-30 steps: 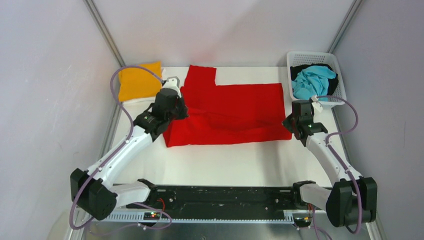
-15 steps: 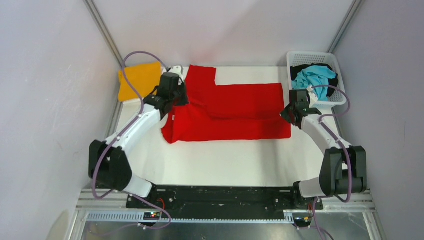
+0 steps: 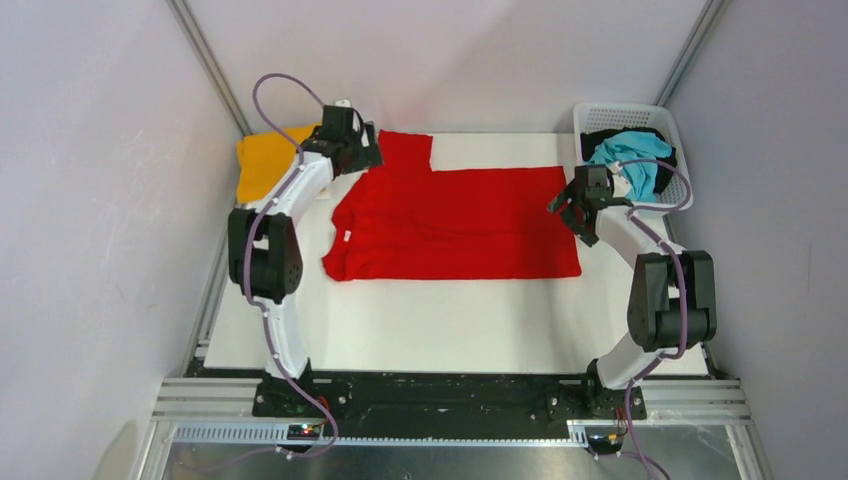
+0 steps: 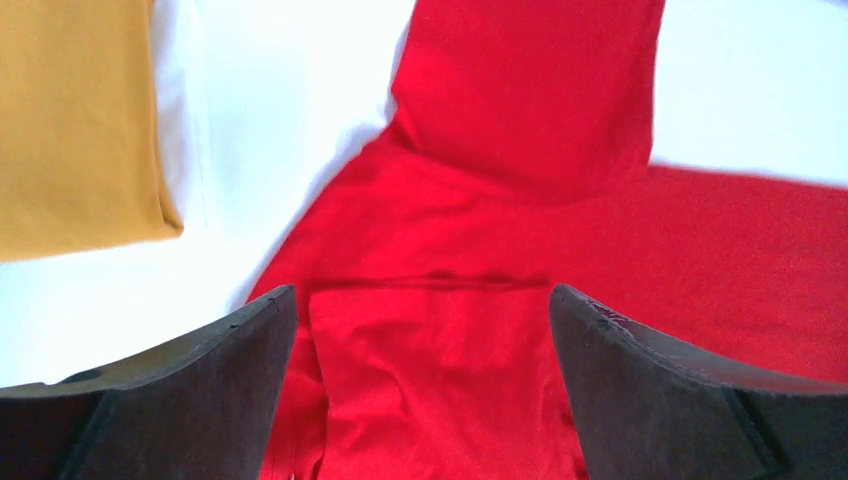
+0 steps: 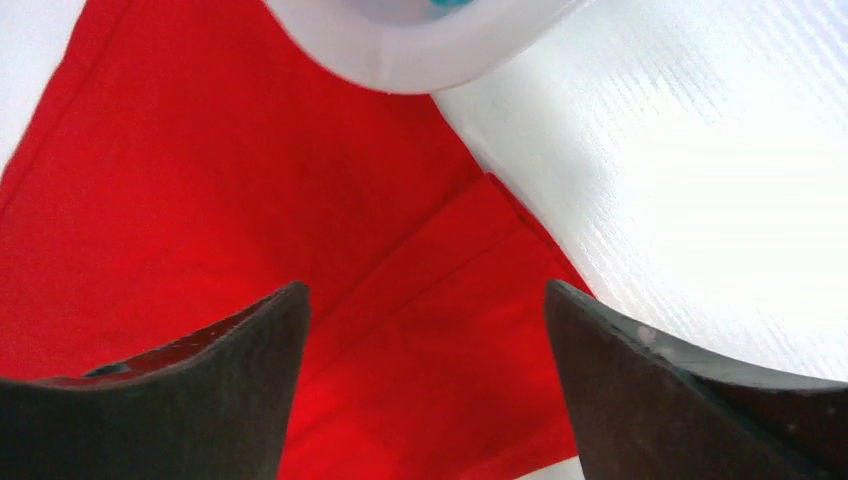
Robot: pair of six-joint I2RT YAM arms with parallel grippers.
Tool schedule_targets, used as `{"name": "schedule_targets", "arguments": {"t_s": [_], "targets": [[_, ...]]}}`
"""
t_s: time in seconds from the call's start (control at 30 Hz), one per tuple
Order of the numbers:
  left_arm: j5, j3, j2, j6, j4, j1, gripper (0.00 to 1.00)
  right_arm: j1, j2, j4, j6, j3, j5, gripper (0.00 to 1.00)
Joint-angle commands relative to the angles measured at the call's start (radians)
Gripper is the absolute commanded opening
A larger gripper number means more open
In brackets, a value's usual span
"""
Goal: Fold and stack the t-shirts
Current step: Fold the flattened tshirt in 1/3 of the way
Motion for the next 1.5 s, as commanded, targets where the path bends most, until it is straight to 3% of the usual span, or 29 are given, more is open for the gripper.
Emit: {"name": "schedule_targets", "arguments": {"t_s": [0.0,0.2,0.4,0.7,1.17,1.47], "targets": [[0.028,0.129,-0.001,-0.038,-0.102,0.002,1.00,0.044,-0.081,-0.067,-0.022,0.045,0.086,0.94],[0.066,-0.167,-0.200,-0.079,-0.076,-0.096,1.00,0.150,-0.125,-0.040,-0.114,-0.028,-0.025,0.99],[0.126,-0.462,-0.284,-0.178,0.053,-0.158,1.00,0.212,0.038,0.070,-0.169,-0.039,-0.240,0.99],[0.020,-0.756,-0.342,-0.235,0.065,-0.154,1.00,0.235,0.108,0.050,-0.160,-0.079,-0.250,0.99],[-0.031,-1.212,-0.731,-0.443,0.029,-0.180,1.00,0.342,-0.198,-0.011,-0.049,-0.410,-0.190,0.99],[-0.151,-1.310,-0.972,-0.733,-0.232,-0.374,1.00,0.497,-0.482,-0.129,0.091,-0.610,-0.139,1.00]]}}
